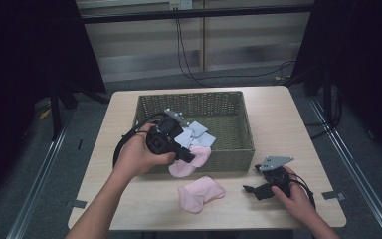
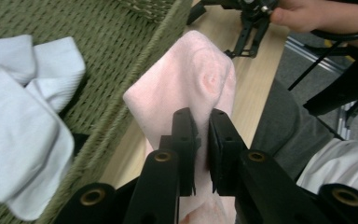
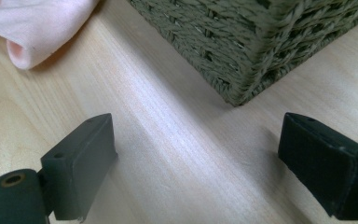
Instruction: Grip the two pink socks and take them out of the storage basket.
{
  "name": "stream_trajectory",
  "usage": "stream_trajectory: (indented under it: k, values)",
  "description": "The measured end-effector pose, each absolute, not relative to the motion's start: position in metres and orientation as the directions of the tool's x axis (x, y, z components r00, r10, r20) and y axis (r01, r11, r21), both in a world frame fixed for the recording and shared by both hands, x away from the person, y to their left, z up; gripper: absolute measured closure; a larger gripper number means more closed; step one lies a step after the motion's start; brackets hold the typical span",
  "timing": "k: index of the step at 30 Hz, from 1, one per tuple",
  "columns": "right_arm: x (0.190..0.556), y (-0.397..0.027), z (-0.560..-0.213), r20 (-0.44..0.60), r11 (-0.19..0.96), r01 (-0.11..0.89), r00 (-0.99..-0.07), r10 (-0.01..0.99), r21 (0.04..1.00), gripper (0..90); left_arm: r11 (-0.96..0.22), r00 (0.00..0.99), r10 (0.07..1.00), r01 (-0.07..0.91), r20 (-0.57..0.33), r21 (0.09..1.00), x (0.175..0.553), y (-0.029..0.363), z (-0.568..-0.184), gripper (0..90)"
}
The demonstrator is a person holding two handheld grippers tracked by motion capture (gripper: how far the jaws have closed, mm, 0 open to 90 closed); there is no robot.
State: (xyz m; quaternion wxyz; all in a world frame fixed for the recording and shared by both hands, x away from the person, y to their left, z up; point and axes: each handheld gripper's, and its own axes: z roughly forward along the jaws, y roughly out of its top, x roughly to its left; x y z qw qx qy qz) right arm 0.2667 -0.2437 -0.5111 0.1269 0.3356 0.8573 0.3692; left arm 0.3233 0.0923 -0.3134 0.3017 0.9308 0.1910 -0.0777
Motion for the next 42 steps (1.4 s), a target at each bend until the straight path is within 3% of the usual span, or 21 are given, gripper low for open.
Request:
stream_trajectory:
  k: [4,9,20,28,42]
  values:
    - [0.267,-0.244,-0.511,0.031,0.502,0.483,-0.742,0.670,0.718,10.2,-0.732,0.909,0.297,0.413,-0.292,0.541,0.317,0.090,-0.320,77.1]
    - [0.267,-0.244,-0.511,0.030,0.502,0.482,-0.743,0.669,0.718,10.2,-0.724,0.914,0.318,0.406,-0.252,0.558,0.316,0.091,-0.331,58.4]
    - [0.267,-0.244,-0.511,0.031,0.502,0.483,-0.742,0.670,0.718,10.2,-0.718,0.910,0.368,0.407,-0.189,0.565,0.309,0.112,-0.362,41.4]
    - [0.267,-0.244,-0.511,0.031,0.502,0.482,-0.742,0.669,0.718,10.3,-0.699,0.907,0.385,0.408,-0.172,0.587,0.305,0.124,-0.386,33.3]
    - [0.267,-0.244,-0.511,0.031,0.502,0.483,-0.742,0.670,0.718,10.3,-0.661,0.888,0.418,0.442,-0.191,0.607,0.303,0.148,-0.420,31.2]
